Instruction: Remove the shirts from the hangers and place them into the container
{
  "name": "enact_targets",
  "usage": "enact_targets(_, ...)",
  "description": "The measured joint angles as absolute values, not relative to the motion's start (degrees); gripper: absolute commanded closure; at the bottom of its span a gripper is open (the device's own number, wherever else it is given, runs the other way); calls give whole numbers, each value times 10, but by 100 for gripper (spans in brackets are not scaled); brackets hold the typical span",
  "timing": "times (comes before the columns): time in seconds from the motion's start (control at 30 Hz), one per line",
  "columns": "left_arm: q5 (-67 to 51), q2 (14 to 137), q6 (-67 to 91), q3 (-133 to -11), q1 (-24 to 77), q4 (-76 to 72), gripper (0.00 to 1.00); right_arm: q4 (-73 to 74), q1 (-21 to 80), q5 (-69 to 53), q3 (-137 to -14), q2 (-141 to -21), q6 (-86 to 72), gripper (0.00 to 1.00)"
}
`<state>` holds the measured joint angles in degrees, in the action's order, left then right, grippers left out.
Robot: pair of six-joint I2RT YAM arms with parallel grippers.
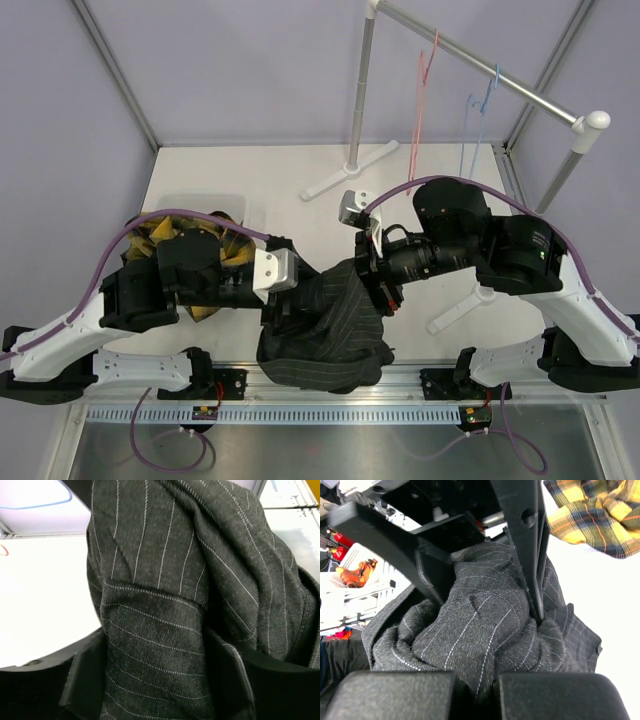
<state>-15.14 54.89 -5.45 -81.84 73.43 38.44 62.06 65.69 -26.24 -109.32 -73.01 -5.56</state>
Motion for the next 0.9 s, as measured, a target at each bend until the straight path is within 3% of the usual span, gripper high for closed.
enact_targets(0.07, -157, 549, -51, -816, 734, 375, 58, 622, 657, -265, -1101, -730, -56, 100)
enact_targets(0.13, -165, 550, -44, -812, 734, 368, 68, 622, 658, -268, -1103, -729, -56, 100)
enact_targets(0.17, -169, 551, -44, -811, 734, 367, 81, 623, 658, -269, -1103, -729, -56, 100)
enact_targets(0.27, -179, 558, -39, -811, 734, 366, 90, 629, 658, -271, -1103, -728, -56, 100)
enact_targets(0.3, -181, 562, -38, -811, 734, 366, 100, 631, 658, -271, -1103, -728, -56, 100)
enact_targets(0.43, -182, 571, -31, -813, 735, 363, 100, 650, 658, -267, -1110, -726, -56, 97)
enact_targets(0.57, -166, 571, -26, -814, 737, 376, 100, 655, 658, -258, -1118, -724, -58, 32)
enact_targets(0.6, -155, 570, -25, -814, 737, 389, 100, 652, 658, -255, -1121, -723, -59, 2)
enact_targets(0.9, 12, 486, 5, -808, 737, 476, 100, 650, 660, -101, -1117, -681, -76, 1)
